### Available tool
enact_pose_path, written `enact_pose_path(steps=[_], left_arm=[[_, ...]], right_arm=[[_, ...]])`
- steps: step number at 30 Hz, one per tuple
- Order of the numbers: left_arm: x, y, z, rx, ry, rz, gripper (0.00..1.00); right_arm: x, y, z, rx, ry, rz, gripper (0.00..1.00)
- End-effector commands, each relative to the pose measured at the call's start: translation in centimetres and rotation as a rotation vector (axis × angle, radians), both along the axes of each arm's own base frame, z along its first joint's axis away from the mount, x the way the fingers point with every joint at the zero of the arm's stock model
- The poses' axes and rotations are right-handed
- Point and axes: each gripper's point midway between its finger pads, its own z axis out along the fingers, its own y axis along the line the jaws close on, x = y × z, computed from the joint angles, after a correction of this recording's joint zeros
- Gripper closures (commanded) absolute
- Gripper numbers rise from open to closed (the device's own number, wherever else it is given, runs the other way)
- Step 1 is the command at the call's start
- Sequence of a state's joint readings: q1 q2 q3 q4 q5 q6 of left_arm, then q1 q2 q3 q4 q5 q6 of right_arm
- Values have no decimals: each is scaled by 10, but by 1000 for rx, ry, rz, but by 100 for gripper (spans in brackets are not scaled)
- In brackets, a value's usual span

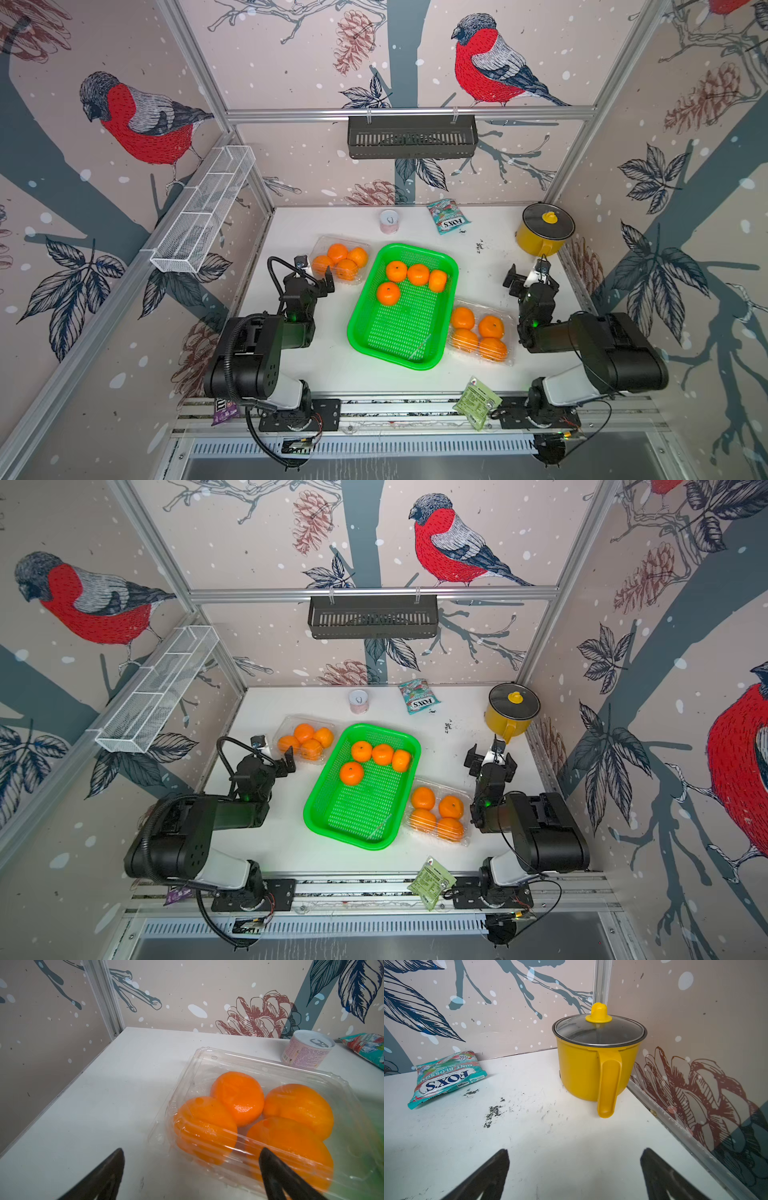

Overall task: Take oranges out of containers
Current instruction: Move the packing box to the center of the board.

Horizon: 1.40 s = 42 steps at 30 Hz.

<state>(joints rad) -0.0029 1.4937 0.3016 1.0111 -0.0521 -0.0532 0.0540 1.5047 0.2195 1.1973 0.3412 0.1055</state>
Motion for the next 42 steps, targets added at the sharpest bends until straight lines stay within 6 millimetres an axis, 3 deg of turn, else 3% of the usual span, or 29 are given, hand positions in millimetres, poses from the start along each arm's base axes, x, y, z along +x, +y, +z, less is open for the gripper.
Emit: enact_pose_path(steps=[1,32,33,36,39,42], left_arm=[[4,0,12,7,-49,-5,1],[3,0,14,8,-54,-5,2],[3,0,19,29,-76,-8,3],[-5,11,35,12,-70,75,3],[-23,27,55,-68,-69,197,3],[-42,26,79,-133,-126,211,2]], right_arm=[[3,1,9,3,-34,5,0],[1,-3,11,5,-44,-18,0],[-4,-10,15,9,-61,-86,0],[-19,-3,25,-20,-112,-71,0],[-36,-7,64,-86,-183,-245,0],[-27,-13,98,110,-180,-274,1]])
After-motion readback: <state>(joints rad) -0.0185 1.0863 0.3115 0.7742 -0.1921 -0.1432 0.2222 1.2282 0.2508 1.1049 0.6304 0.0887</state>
